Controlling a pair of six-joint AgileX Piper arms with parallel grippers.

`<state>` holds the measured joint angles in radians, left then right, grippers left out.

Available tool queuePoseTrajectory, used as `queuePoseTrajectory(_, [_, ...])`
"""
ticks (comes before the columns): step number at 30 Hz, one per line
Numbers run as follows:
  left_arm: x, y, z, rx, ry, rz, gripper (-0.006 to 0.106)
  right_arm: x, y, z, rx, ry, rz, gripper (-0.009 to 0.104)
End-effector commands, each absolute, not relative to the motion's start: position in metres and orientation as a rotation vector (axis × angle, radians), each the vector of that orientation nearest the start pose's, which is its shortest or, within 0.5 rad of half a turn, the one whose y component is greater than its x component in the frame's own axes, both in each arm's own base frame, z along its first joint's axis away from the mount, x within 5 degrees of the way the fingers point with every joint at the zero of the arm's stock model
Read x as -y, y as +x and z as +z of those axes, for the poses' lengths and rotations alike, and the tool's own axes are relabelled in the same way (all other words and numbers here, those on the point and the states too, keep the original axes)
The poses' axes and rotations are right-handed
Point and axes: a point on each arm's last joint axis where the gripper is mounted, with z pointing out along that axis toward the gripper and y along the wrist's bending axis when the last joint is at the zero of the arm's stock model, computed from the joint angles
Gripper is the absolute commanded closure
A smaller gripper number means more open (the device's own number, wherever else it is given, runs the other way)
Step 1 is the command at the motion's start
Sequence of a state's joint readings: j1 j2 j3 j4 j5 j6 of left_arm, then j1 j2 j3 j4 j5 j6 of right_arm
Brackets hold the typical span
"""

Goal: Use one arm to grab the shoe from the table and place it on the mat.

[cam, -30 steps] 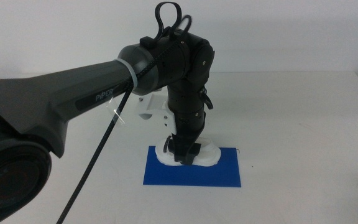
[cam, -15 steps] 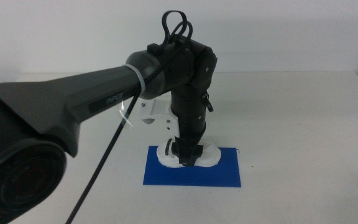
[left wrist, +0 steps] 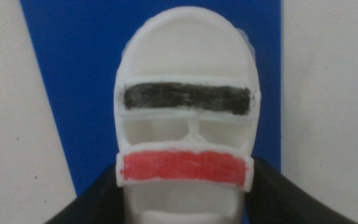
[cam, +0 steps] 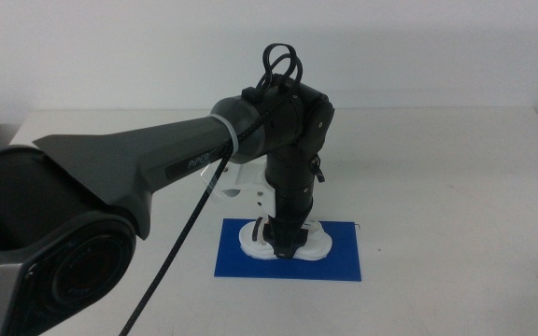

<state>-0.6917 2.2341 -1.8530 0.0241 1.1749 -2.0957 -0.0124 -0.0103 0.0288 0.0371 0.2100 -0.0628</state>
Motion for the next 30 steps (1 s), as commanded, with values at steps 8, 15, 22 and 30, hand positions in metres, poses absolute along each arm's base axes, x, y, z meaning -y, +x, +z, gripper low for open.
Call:
queuePoseTrajectory(8, [0.297, 0.353, 0.207, -2.354, -2.031, -0.272, 0.094, 0.000, 0.055, 0.192, -1.614, -0.028, -0.039, 0.031])
queuePoseTrajectory(15, [0.297, 0.352, 0.207, -2.358, -2.039, -0.269, 0.020, 0.000, 0.055, 0.192, -1.614, -0.028, -0.039, 0.031])
queuePoseTrajectory(22, [0.286, 0.343, 0.232, -2.354, -2.020, -0.205, 0.007, 0.000, 0.055, 0.192, -1.614, -0.028, -0.039, 0.031])
queuePoseTrajectory(30, [0.261, 0.323, 0.314, -2.311, -1.873, -0.403, 0.007, 0.000, 0.055, 0.192, -1.614, -0.028, -0.039, 0.031])
